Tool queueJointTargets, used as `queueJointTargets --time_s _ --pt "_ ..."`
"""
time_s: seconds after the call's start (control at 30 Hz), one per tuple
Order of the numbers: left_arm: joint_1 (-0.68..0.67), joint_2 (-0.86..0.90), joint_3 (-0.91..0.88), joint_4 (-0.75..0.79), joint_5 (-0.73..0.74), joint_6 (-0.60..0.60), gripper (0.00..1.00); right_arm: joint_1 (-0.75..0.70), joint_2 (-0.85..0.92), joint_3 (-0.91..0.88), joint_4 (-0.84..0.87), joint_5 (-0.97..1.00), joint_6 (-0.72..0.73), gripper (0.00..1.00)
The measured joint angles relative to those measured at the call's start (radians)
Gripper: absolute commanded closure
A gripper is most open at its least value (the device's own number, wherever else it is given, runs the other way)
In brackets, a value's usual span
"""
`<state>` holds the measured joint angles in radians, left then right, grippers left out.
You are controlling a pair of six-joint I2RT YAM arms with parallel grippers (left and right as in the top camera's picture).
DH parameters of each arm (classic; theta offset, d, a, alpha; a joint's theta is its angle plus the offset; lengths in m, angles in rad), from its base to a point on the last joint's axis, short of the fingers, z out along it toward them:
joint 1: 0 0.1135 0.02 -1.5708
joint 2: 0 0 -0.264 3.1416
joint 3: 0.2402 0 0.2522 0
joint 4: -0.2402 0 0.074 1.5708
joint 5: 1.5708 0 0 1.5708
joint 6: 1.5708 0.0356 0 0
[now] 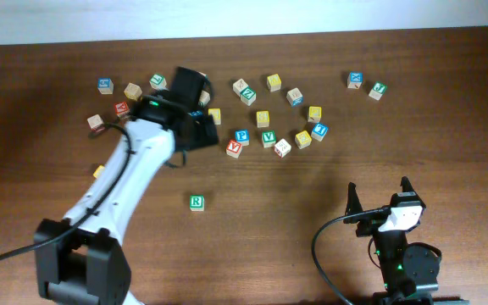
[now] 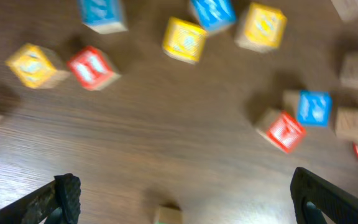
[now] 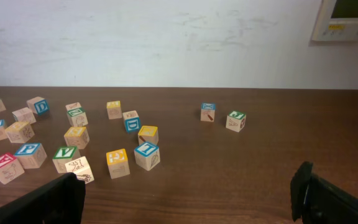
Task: Spell out RSS
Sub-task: 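Carry the R block toward the front and set it down, then release the R block and raise the left gripper to the left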
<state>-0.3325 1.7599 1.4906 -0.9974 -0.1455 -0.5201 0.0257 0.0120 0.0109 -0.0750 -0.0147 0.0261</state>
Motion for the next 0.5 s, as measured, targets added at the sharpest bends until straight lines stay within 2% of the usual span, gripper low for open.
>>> queueJointTargets --time_s 0.17,0.37,0.43,0.5 --pt "0.159 0.0 0.009 -0.02 -0.004 0.0 0.01 0.0 0.0 0.0 0.0 0.0 0.0 0.02" --pt "0.209 0.0 0.008 0.025 0.02 0.0 0.01 0.0 0.0 0.0 0.0 0.0 0.0 0.02" --pt "0.209 0.0 0.007 0.044 0.068 0.029 0.0 0.0 0.0 0.0 0.0 0.0 0.0 0.02" --pt "0.208 0.0 0.006 0.113 0.323 0.2 0.01 0.0 0.0 0.0 0.0 0.0 0.0 0.02"
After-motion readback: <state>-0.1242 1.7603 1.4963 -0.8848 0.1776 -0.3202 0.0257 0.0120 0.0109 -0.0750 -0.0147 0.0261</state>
